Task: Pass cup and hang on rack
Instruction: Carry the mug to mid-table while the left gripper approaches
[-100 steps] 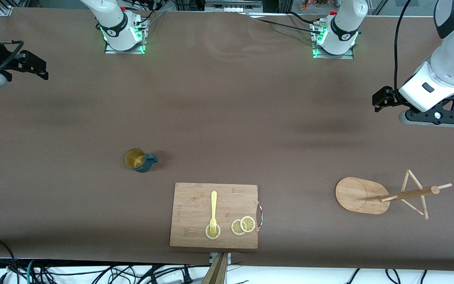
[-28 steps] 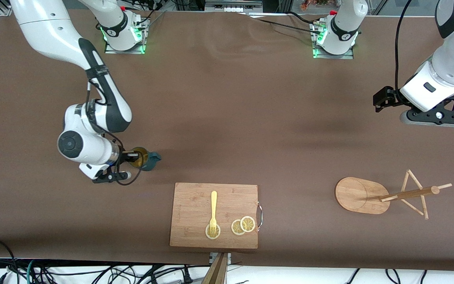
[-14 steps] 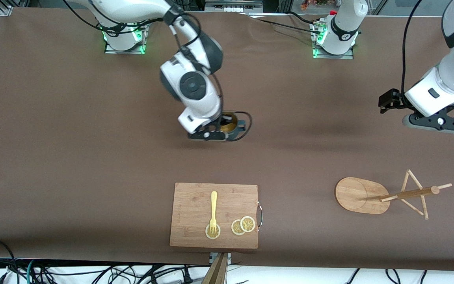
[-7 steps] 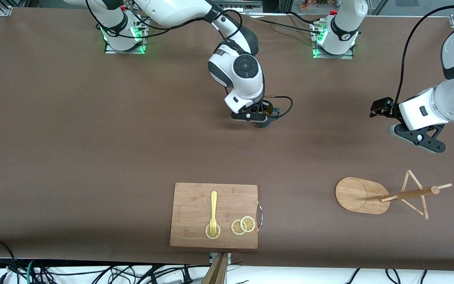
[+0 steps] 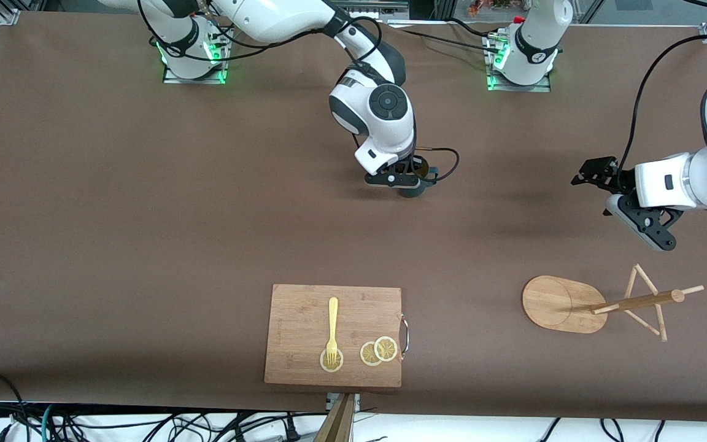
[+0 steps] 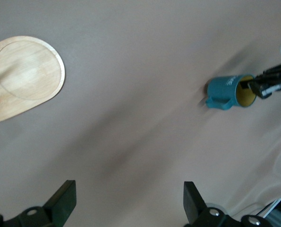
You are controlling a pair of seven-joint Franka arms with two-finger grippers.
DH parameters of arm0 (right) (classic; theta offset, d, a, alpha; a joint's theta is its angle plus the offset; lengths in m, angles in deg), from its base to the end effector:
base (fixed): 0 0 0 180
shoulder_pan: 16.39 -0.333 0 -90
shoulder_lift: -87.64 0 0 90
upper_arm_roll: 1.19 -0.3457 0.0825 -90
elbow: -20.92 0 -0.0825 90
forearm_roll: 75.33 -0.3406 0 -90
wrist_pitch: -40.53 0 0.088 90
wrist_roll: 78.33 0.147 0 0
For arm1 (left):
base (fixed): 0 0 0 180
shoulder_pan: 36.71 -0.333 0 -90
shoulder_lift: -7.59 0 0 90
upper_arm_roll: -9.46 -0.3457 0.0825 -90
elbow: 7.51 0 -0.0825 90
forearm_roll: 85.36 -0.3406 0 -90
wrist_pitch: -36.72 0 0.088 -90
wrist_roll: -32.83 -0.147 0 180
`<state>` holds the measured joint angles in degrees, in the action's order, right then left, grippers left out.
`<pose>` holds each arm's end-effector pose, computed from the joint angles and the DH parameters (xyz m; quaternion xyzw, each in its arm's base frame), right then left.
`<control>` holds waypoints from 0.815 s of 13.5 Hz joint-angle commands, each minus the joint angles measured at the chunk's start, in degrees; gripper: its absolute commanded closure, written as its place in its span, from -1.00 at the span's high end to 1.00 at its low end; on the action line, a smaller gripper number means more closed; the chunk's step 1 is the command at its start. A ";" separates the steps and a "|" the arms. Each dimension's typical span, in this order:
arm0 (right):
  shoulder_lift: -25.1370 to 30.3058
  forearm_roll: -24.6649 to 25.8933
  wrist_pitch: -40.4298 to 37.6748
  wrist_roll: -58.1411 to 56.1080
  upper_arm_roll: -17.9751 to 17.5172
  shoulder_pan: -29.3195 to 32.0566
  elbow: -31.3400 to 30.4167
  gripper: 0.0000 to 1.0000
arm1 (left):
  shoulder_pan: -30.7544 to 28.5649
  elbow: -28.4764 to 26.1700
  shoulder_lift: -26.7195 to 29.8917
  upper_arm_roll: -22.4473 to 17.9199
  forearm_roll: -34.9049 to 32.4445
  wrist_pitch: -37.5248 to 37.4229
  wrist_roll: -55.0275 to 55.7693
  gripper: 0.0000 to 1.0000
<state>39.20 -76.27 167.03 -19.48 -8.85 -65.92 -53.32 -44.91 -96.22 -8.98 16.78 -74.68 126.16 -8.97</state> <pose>0.4221 0.6110 0.2492 -0.9968 0.0432 0.0280 0.0606 0.5732 -0.0106 0.4699 0.9265 -0.3329 -0.0864 0.1525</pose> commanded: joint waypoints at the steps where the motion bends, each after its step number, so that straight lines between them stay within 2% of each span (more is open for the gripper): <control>1: -1.74 2.25 -0.20 1.62 0.80 -1.10 1.64 -0.82 | -2.60 -3.82 0.75 0.42 2.93 2.13 -9.58 1.00; 2: -1.66 2.35 -0.20 1.62 0.80 -0.92 1.64 -0.54 | -2.87 -5.75 0.83 0.42 4.86 2.48 -12.22 1.00; 3: -1.39 2.26 -0.29 1.53 0.89 -0.84 1.73 -0.35 | -3.39 -8.11 1.01 0.42 6.53 3.18 -15.12 1.00; 6: 1.41 1.82 -1.69 1.88 1.06 -0.31 1.82 0.05 | -6.37 -14.10 1.10 0.42 11.54 5.91 -28.90 1.00; 9: 7.19 1.56 -8.09 1.71 1.07 1.79 1.82 0.54 | -8.75 -20.33 0.31 0.51 18.65 6.97 -44.98 1.00; 10: 9.92 1.47 -9.33 0.93 0.89 3.54 1.64 1.00 | -8.84 -21.31 0.48 0.68 19.37 6.80 -48.86 1.00; 11: 12.73 1.47 -11.35 -0.13 0.89 5.65 0.95 1.00 | -8.93 -21.32 0.31 0.69 19.81 6.45 -53.08 1.00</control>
<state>45.71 -75.00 159.57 -18.51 -7.16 -64.05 -50.14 -53.26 -115.64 -9.67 16.76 -57.05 132.02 -54.25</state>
